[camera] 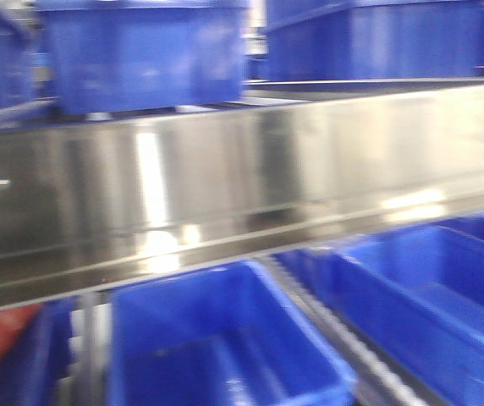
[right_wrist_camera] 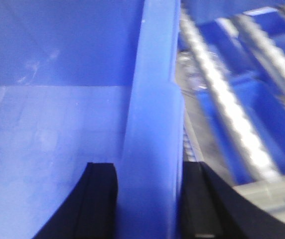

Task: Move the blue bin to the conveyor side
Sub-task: 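Hold the blue bin with both grippers while driving away from the rack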

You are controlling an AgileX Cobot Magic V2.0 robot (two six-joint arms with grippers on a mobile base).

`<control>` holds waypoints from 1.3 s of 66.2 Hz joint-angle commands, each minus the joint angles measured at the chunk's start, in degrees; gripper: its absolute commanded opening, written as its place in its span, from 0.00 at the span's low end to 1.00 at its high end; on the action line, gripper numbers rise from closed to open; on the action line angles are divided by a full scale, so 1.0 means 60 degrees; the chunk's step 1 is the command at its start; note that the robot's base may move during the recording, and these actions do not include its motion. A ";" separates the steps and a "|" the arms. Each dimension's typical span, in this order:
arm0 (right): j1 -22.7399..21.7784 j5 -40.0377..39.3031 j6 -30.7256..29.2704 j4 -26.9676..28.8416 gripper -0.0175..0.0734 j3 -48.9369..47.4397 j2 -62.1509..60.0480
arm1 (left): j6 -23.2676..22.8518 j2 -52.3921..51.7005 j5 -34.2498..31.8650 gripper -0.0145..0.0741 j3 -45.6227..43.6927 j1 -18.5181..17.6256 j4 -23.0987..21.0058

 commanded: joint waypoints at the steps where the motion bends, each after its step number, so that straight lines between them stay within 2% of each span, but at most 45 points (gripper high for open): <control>1: -0.0025 -0.1012 -0.0171 -0.0552 0.11 -0.0239 -0.0265 | 0.0098 -0.0184 -0.0722 0.14 -0.0123 -0.0010 0.0196; 86: -0.0025 -0.1012 -0.0171 -0.0552 0.11 -0.0239 -0.0265 | 0.0098 -0.0184 -0.0722 0.14 -0.0123 -0.0010 0.0196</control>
